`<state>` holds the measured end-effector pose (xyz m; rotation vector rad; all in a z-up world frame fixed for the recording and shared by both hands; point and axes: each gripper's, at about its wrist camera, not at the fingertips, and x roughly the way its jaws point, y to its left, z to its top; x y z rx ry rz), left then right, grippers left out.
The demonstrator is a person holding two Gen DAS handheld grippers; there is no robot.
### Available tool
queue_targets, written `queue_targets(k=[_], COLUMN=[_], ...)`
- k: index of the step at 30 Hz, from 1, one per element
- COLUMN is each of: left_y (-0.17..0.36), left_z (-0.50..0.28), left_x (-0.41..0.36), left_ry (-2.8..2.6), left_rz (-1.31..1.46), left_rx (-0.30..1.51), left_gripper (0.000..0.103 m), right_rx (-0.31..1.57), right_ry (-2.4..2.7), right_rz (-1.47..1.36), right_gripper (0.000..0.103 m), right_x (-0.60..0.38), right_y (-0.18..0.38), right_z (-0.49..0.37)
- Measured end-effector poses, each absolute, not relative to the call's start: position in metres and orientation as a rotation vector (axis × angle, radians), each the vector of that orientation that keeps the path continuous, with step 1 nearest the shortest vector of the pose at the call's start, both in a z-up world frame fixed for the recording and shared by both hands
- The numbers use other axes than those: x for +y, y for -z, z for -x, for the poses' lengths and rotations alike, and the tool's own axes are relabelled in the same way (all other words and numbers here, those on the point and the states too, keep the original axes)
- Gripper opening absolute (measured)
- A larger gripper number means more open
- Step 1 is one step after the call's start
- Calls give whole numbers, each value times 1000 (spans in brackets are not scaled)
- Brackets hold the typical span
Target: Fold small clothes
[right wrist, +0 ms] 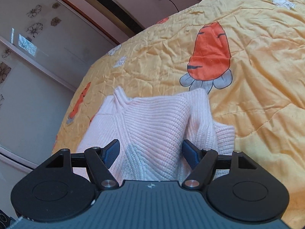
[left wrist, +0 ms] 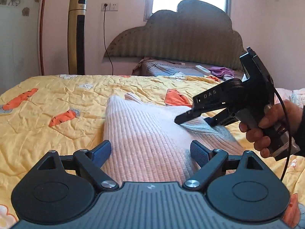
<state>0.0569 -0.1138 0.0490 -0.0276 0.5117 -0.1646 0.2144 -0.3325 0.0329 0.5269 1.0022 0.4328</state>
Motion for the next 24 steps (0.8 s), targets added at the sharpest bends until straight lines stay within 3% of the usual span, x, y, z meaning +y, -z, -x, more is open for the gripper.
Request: queue_targets(k=[1,3,8,9,10,11,14,17,19,21,24], left_y=[-49,-56,-62,-52,-41,-32,-28,-48,-61,-63,-46], left_z=[-52,-45,-40,-49,-53,-53,-43,-37,-32,-33,-59], left_x=[-114,-112,-118,-124,-132,-140,-153,-132,-112,-98,-88], left_ry=[169,207,368,406,415,387,364,368,340,308,263], left_rz=[9,15,26,7,-36,-101,-212,-78,-18,6,32], left_rx=[503,490,442,497,518,504,469,481,445,434,577], left_gripper=[91,91,91,94,103,103,103,103,103,103,103], right_rx=[994,982,903,905,919,929,881,861,823,791,809], right_ry=[-425,-420,-422,-404,-386,-377,-366,-321,-311,-344,-422], right_rz=[-474,-430,-470,-516,-557,-585,-677,-687,-669,-624,-598], right_gripper=[47,24,16,15,15,15,23,39,56,63,64], right_x=[-324,-318,-352,-366,-376,-382,-389,-386,-385,-379,-368], right_y=[-30,-29,-49,-42,-31,-21,-11,-26,-43,-59,-63], right_z=[-212,-206,-183,-180,-177,-174,-163,-151,-132,-112,-87])
